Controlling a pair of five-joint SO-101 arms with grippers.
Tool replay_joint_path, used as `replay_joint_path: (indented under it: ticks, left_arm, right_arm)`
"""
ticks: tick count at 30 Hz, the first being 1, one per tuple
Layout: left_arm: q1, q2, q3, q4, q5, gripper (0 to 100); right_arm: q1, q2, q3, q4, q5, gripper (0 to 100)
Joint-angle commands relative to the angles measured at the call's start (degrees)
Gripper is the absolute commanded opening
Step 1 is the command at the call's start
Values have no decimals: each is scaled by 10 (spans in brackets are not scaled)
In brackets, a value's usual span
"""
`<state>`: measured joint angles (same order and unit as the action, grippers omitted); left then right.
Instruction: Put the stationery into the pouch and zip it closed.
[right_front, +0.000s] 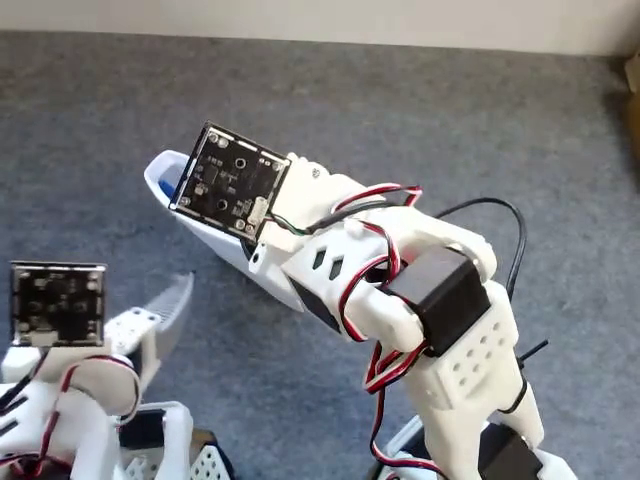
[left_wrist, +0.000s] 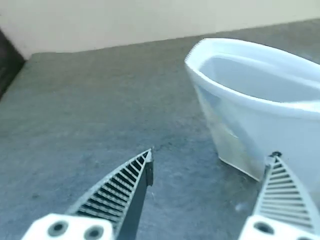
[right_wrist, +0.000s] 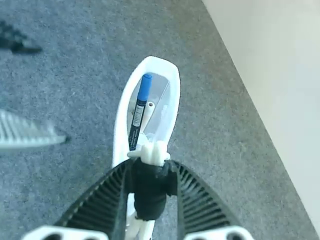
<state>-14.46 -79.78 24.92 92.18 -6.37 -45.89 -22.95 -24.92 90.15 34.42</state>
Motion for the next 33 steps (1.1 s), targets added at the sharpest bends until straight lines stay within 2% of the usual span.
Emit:
replay_joint_path:
  ticks: [1,6,12,17,22,30,33]
  left_arm:
    - [-50,2,18,-54,-4,326]
    - [-58,2,109,-155,0,325]
    - [-51,2,174,-280,66,325]
    - [26,2,196,-331,76,322]
    - [92,2,218,-389,76,271]
    - [184,-1,204,-393,74,271]
    - [188,1,159,-332,74,293]
  right_arm:
    - [-5,-24,-36,1,11,4]
    - [-7,-24,-37,1,11,4]
    - [-15,-24,-34,1,12,4]
    - [-55,-24,-36,17,12,4]
    - [-69,-24,-36,36,34,4]
    - [-66,-23,-38,46,44,4]
    - [-51,-22,-38,42,44,4]
